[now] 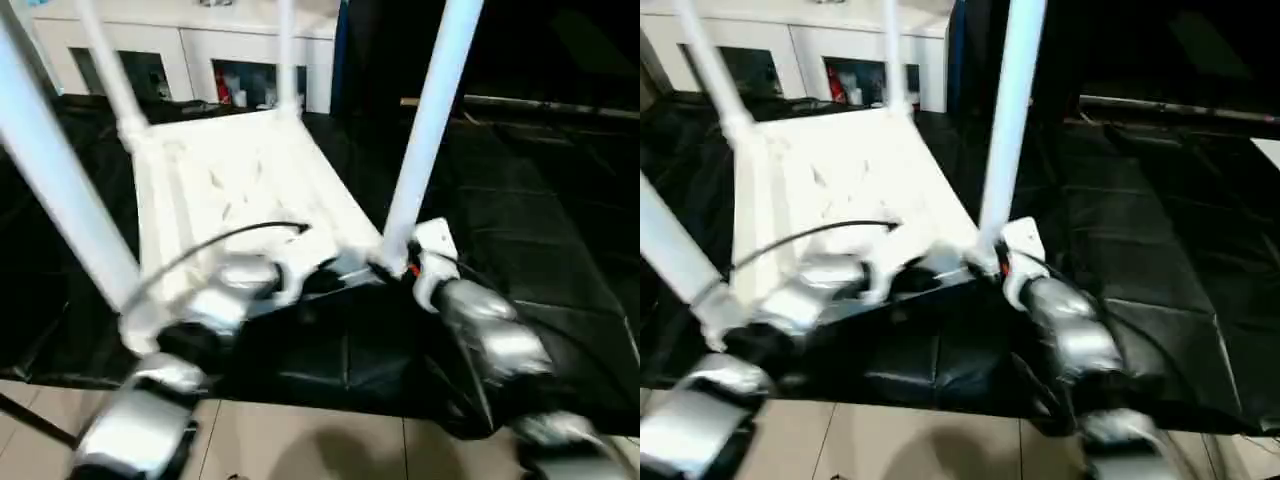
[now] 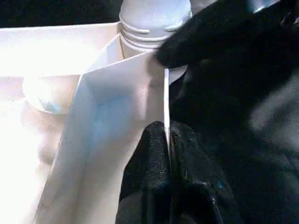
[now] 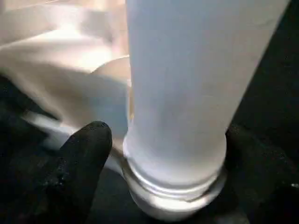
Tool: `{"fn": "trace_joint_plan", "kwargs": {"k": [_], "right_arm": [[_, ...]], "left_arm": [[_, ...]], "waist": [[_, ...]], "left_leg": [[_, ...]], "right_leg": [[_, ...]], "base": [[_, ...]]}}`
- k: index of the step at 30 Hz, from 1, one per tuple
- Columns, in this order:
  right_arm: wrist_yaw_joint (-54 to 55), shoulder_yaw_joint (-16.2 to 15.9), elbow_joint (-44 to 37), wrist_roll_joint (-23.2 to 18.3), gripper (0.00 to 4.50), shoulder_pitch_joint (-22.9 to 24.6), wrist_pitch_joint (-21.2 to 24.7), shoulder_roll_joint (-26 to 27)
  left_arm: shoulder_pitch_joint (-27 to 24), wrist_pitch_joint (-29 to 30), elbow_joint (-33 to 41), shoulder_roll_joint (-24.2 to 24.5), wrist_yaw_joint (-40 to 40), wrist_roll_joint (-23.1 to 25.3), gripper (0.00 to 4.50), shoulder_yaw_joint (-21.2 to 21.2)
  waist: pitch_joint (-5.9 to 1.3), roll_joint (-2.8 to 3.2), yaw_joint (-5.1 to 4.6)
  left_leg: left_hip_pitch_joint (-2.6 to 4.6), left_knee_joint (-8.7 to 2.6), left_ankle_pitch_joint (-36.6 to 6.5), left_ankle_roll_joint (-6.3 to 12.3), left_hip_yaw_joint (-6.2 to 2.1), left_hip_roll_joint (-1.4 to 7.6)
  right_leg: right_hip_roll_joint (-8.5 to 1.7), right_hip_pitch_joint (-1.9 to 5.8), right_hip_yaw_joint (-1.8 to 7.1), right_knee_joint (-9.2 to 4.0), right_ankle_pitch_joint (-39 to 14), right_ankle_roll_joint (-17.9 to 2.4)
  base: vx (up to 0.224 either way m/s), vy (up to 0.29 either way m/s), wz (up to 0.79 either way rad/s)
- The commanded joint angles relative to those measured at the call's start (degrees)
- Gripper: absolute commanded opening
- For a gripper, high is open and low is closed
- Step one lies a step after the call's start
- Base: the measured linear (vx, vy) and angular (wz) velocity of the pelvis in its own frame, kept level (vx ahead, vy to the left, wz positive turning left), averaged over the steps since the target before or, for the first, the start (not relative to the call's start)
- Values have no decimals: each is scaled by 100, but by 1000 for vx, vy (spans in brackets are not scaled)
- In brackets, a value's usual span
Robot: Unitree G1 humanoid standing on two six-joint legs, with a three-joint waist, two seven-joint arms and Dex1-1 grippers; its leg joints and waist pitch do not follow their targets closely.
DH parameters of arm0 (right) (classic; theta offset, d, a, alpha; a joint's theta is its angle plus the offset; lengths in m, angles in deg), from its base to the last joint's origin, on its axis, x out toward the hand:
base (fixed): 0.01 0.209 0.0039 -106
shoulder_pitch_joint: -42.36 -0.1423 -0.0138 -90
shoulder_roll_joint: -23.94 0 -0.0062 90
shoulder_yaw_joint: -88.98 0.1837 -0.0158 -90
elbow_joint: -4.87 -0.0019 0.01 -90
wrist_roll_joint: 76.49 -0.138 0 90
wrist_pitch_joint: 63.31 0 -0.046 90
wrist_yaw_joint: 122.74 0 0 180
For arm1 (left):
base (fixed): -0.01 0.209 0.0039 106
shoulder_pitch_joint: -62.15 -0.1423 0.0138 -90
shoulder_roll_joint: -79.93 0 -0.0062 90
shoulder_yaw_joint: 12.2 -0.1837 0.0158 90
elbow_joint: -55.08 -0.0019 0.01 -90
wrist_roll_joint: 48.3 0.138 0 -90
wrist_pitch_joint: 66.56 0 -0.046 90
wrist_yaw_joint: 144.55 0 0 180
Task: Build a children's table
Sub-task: Rotate leg to tighten
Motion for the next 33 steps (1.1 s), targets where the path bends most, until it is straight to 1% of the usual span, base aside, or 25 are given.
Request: {"fn": "trace_joint_plan", "kwargs": {"k": [1, 2, 4, 5, 7, 8, 9, 12, 13, 14, 15, 16, 18, 22, 23, 25, 29, 30, 33], "right_arm": [[-718, -269, -341, -169, 388, 86, -11, -163], [-917, -269, -408, -187, 388, 126, -12, -287], [-1075, -244, -452, -209, 388, 148, -11, -380], [-1123, -231, -467, -224, 388, 155, -3, -403], [-1298, -144, -475, -291, 388, 131, -4, -487], [-1365, -133, -461, -323, 388, 120, -11, -520], [-1459, -134, -421, -353, 388, 98, -27, -559], [-1642, -223, -394, -367, 388, 92, -25, -632], [-1710, -234, -416, -413, 372, 113, 23, -648], [-1710, -234, -416, -413, 361, 113, 23, -648], [-1710, -234, -416, -413, 361, 113, 23, -648], [-1774, -275, -388, -377, 354, 143, 16, -680], [-1776, -279, -376, -362, 349, 158, 2, -684], [-1818, -194, -386, -457, 305, 185, 34, -652], [-1824, -191, -388, -463, 305, 189, 32, -654], [-1839, -192, -408, -489, 282, 210, 36, -666], [-1761, -180, -419, -493, 272, 274, 83, -613], [-1592, -145, -363, -456, 272, 284, 75, -551], [-890, -24, -118, -305, 270, 267, 73, -322]], "left_arm": [[-193, -64, 179, 4, 512, -229, 0, -121], [-240, -45, 247, 88, 668, -256, 0, -138], [-304, -10, 342, 172, 886, -318, 0, -153], [-330, 10, 382, 197, 964, -344, 0, -157], [-416, 82, 514, 293, 1176, -466, 0, -148], [-443, 99, 543, 322, 1238, -496, 0, -145], [-472, 110, 568, 357, 1303, -527, 0, -141], [-509, 123, 598, 391, 1368, -549, 0, -119], [-526, 136, 629, 402, 1398, -558, 0, -102], [-526, 136, 629, 402, 1398, -558, 0, -102], [-526, 136, 629, 402, 1398, -558, 0, -102], [-556, 176, 689, 426, 1424, -562, 0, -87], [-567, 192, 712, 431, 1428, -561, 0, -81], [-608, 269, 801, 448, 1449, -588, 0, -86], [-614, 275, 810, 451, 1452, -587, 0, -89], [-625, 279, 827, 460, 1452, -577, 0, -97], [-632, 299, 829, 435, 1338, -541, 0, -97], [-610, 310, 778, 381, 1193, -502, 0, -84], [-497, 307, 541, 174, 661, -358, 0, -52]], "waist": [[-285, -70, 16], [-287, -81, 23], [-288, -62, 15], [-291, -75, 21], [-290, -74, 41], [-290, -74, 41], [-297, -75, 55], [-291, -78, 73], [-290, -88, 83], [-290, -88, 83], [-293, -84, 86], [-294, -95, 89], [-296, -90, 90], [-303, -88, 99], [-305, -96, 102], [-305, -92, 100], [-302, -97, 101], [-306, -101, 99], [-286, -113, 80]], "left_leg": [[58, -360, -1118, 372, -121, 273], [66, -357, -1136, 377, -122, 276], [67, -359, -1103, 379, -118, 281], [72, -356, -1068, 378, -118, 287], [73, -351, -993, 398, -108, 292], [73, -351, -993, 398, -108, 292], [77, -338, -911, 418, -96, 284], [73, -332, -898, 438, -89, 278], [75, -334, -925, 417, -92, 279], [75, -334, -925, 417, -92, 279], [78, -335, -913, 410, -95, 283], [77, -335, -916, 399, -96, 281], [76, -333, -885, 404, -95, 284], [76, -323, -797, 446, -91, 279], [72, -320, -778, 456, -91, 279], [70, -319, -786, 453, -90, 272], [77, -321, -810, 443, -91, 275], [75, -320, -793, 437, -93, 275], [75, -332, -895, 386, -96, 265]], "right_leg": [[-408, 214, 240, -430, -691, -1316], [-411, 215, 236, -431, -720, -1322], [-398, 197, 236, -416, -682, -1367], [-406, 197, 237, -405, -630, -1409], [-403, 197, 236, -386, -494, -1463], [-403, 197, 236, -386, -494, -1463], [-394, 201, 237, -367, -367, -1488], [-394, 205, 234, -373, -380, -1481], [-402, 204, 235, -381, -506, -1450], [-402, 204, 235, -381, -506, -1450], [-405, 204, 235, -380, -517, -1442], [-404, 204, 232, -378, -546, -1432], [-403, 202, 234, -373, -504, -1436], [-395, 205, 231, -357, -361, -1464], [-397, 210, 231, -353, -339, -1466], [-391, 211, 229, -357, -374, -1451], [-394, 203, 230, -365, -455, -1435], [-395, 206, 230, -361, -445, -1432], [-401, 193, 236, -392, -634, -1387]], "base": [[0, 0, 0], [0, 0, 0], [0, 0, 0], [0, 0, 0], [0, 0, 0], [0, 0, 0], [0, 0, 0], [0, 0, 0], [0, 0, 0], [0, 0, 0], [0, 0, 0], [0, 0, 0], [0, 0, 0], [0, 0, 0], [0, 0, 0], [0, 0, 0], [0, 0, 0], [0, 0, 0], [0, 0, 0]]}}
